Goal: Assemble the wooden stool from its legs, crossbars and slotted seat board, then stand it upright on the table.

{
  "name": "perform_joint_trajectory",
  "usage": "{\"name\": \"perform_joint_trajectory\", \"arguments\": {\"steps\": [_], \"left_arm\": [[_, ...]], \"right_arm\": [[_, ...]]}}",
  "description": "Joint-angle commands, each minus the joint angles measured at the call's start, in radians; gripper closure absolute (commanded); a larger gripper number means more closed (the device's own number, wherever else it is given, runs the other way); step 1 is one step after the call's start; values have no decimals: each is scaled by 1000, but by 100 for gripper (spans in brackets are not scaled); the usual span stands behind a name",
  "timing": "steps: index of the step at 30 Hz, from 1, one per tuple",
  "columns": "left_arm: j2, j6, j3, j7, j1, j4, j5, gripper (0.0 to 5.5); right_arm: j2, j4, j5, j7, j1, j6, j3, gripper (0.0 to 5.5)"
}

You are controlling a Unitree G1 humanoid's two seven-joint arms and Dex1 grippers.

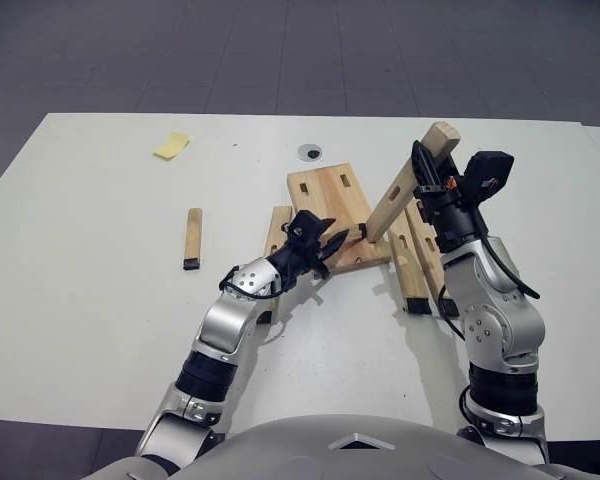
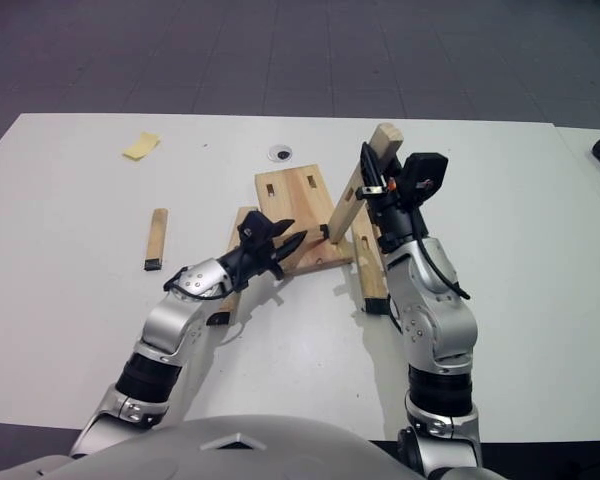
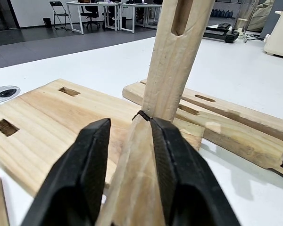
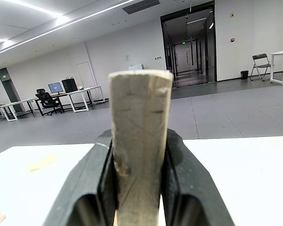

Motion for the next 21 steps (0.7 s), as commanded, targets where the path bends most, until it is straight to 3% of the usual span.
{"name": "perform_joint_trajectory", "arguments": {"steps": [1, 13, 17, 21], "left_arm": [[13, 0, 17, -1, -3, -24, -3, 480], [94, -30, -11, -30, 12, -211, 56, 490], [173, 16, 42, -88, -11, -377, 6, 490], [172, 89, 90, -132, -88, -451, -118, 490]], "right_arm": [[-10, 114, -33, -10, 85, 143, 32, 450], [-14, 129, -38, -2, 72, 138, 33, 450], [-21, 133, -38, 10, 67, 134, 30, 450], [-25, 139, -37, 12, 63, 133, 21, 450]]}}
